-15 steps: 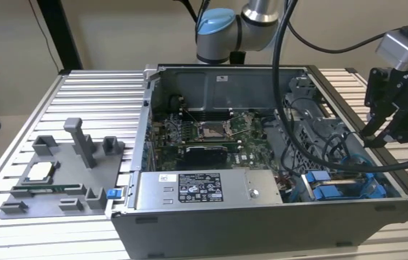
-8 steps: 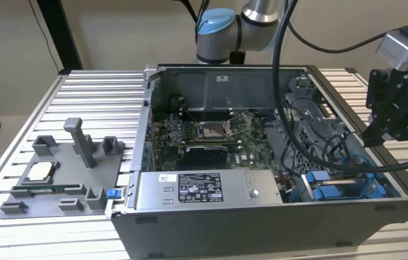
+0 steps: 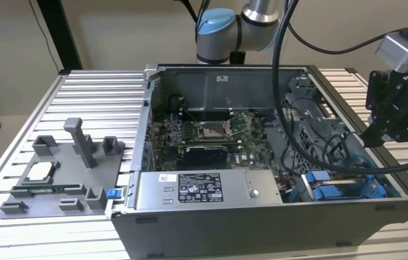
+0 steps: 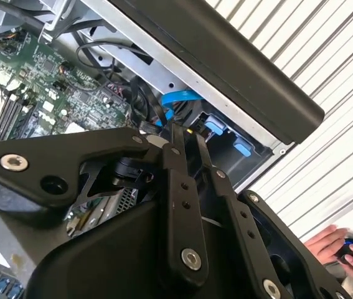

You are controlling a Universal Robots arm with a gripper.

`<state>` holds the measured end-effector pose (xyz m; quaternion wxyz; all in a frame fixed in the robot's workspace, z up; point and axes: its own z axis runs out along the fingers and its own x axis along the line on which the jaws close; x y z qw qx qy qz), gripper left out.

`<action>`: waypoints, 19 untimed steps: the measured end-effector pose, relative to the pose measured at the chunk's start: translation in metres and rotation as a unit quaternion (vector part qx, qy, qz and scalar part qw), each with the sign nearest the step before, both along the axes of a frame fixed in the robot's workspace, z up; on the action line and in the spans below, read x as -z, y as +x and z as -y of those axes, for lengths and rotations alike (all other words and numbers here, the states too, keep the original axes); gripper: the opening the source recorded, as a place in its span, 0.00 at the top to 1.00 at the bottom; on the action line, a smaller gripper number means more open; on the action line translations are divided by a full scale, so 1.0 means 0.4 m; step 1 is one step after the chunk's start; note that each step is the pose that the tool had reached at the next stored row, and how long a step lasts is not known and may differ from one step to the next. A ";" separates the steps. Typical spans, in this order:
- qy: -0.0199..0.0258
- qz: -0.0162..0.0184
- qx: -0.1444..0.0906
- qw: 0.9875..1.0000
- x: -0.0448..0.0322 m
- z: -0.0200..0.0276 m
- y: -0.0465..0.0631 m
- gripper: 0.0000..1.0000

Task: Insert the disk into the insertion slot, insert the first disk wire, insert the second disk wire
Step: 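Insert the second disk wire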

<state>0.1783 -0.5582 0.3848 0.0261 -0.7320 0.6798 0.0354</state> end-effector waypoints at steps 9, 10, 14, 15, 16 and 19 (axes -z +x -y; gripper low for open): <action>0.000 0.000 0.001 1.000 0.003 0.000 0.000 0.00; 0.000 0.000 0.001 1.000 0.003 0.000 0.000 1.00; 0.000 0.000 0.001 1.000 0.003 0.000 0.000 1.00; 0.000 0.000 0.001 1.000 0.003 0.000 0.000 1.00; 0.000 0.000 0.001 1.000 0.003 0.000 0.000 1.00; 0.000 0.000 0.001 1.000 0.003 0.000 0.000 1.00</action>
